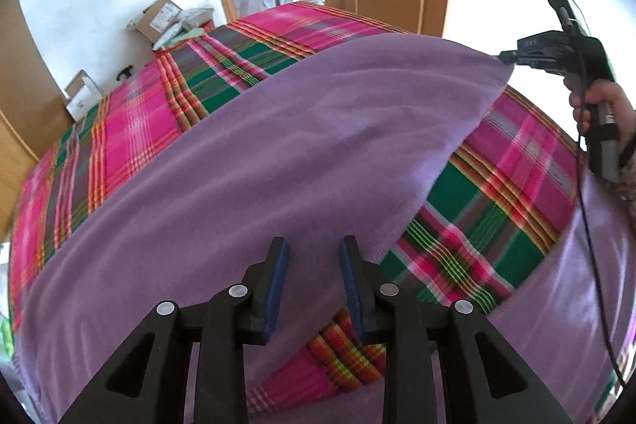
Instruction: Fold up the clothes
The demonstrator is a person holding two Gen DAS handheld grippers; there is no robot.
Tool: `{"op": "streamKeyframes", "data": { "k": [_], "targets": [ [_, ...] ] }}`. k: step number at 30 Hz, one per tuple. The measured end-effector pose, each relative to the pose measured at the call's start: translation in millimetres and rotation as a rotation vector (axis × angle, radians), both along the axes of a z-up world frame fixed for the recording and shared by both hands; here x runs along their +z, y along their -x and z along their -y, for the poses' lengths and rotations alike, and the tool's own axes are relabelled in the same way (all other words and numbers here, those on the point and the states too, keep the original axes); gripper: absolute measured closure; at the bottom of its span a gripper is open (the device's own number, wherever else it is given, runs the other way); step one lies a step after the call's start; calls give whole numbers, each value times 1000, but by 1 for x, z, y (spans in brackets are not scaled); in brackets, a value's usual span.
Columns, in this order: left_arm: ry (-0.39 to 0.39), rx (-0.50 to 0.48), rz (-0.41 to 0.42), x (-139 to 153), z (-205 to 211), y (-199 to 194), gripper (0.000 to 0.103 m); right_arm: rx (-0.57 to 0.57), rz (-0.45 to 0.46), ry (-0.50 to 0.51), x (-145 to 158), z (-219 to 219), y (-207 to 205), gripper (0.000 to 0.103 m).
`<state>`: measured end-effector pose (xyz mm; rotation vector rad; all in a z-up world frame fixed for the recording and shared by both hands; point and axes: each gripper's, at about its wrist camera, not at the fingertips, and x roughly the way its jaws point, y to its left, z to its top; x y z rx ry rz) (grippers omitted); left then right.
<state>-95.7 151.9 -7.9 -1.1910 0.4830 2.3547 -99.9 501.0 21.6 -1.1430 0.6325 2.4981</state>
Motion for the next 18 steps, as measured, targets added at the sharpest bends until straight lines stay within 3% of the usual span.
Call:
{"op": "streamKeyframes", "data": {
  "k": [4,7,9,12,14,18],
  "targets": [
    [9,-8,-7,1,-1,1,75,7,-36,38,2,-2,-1,94],
    [-62,15,46,1,9,9,75,16,-68,63,5,-3,0,91],
    [-70,17,48,1,10,8,75,21,-89,79,7,-4,0,91],
    [-70,18,43,1,8,7,75,46,-118,108,10,-3,3,80],
    [-69,20,40,0,7,7,74,110,-107,136,10,4,18,72],
    [-92,26,55,1,10,9,75,191,-52,193,-1,14,48,72]
  ]
}}
